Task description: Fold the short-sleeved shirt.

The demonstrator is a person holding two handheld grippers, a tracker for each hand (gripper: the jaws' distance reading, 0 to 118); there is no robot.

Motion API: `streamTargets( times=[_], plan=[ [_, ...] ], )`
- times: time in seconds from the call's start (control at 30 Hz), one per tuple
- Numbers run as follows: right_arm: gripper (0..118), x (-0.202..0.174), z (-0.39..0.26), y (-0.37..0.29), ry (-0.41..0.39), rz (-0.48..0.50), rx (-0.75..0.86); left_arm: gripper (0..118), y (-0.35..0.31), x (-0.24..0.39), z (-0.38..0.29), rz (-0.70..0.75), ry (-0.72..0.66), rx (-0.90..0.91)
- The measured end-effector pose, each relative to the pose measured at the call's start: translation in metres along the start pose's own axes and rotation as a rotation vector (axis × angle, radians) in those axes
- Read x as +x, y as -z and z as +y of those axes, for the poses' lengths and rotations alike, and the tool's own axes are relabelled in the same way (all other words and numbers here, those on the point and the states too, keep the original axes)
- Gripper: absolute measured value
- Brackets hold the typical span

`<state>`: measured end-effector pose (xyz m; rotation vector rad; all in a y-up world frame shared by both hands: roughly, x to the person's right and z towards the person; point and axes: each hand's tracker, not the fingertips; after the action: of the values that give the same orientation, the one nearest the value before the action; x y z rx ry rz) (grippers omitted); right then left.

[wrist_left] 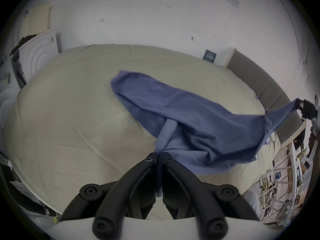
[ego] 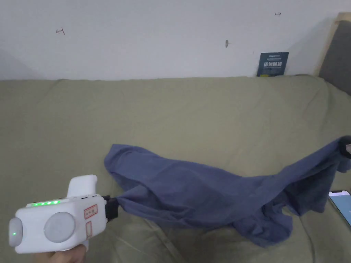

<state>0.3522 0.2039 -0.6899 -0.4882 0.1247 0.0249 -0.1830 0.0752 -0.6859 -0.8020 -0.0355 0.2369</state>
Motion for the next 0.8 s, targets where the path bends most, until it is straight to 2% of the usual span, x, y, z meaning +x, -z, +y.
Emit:
streamTargets(
  times=[0.13, 0.27, 0.33, 0.47, 0.8],
  plan=[
    [1, -0.014, 0.013, -0.018, -0.011, -0.002, 0.053, 2, -0.037, -0.015, 0.021, 0.01, -0.006, 0.079],
    [1, -0.026, 0.041, -0.036, -0.029, 0.024, 0.097, 2, -0.074, -0.03, 0.055, 0.021, -0.055, 0.233],
    [1, -0.032, 0.059, -0.044, -0.074, 0.012, 0.143, 2, -0.099, -0.035, 0.08, 0.009, -0.06, 0.3],
    [1, -0.044, 0.103, -0.064, -0.075, 0.044, 0.21, 2, -0.157, -0.039, 0.133, 0.026, -0.032, 0.456],
    [1, -0.064, 0.204, -0.095, -0.127, 0.049, 0.313, 2, -0.275, -0.035, 0.228, 0.117, -0.023, 0.599]
  ],
)
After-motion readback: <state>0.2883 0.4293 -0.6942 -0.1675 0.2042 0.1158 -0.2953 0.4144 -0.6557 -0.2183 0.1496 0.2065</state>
